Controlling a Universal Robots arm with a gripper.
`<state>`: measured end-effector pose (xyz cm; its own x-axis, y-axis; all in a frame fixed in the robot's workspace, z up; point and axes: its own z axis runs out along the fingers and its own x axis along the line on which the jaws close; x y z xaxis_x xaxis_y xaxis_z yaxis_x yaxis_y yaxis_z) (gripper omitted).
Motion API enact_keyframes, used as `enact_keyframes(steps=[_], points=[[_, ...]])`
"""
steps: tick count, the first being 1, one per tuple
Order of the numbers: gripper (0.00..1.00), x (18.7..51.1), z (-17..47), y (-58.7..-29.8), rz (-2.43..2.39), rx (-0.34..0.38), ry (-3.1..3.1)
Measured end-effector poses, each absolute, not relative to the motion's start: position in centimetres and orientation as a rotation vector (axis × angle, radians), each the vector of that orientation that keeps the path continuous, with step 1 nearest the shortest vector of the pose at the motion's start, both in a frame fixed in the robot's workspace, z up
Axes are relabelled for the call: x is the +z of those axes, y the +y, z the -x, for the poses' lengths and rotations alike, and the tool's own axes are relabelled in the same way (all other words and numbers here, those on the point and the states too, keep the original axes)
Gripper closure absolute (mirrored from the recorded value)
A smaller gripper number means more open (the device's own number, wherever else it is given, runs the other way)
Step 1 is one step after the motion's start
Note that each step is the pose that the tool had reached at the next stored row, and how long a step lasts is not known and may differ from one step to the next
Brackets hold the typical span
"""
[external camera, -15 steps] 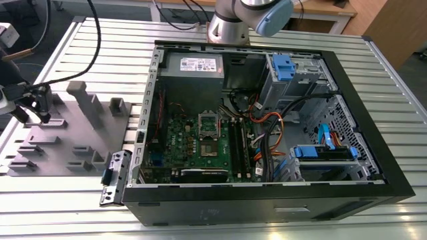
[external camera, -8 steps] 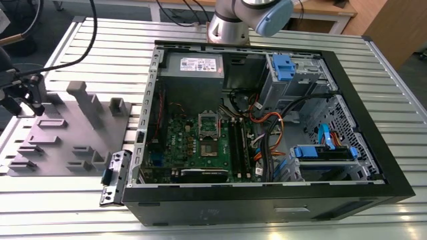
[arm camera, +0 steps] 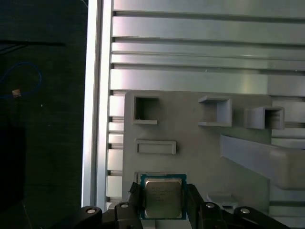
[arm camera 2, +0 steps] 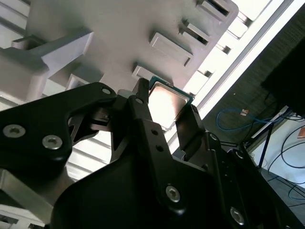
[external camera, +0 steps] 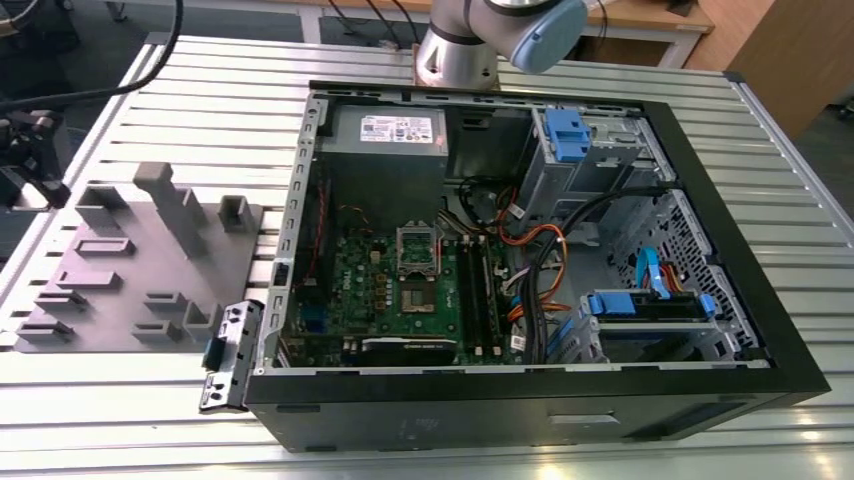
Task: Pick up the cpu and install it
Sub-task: 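Pick up the cpu and move it towards the insertion slot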
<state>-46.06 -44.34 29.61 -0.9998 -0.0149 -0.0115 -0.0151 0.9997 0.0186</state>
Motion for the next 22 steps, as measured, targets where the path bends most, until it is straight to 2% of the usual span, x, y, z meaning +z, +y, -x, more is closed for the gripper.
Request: enact_keyframes(steps=[14, 22], points=[[0.53, 34.1, 45.9, -44.3, 0.023, 0.030, 3.130], [0.53, 34.7, 45.9, -44.3, 0.024, 0.031, 3.130]])
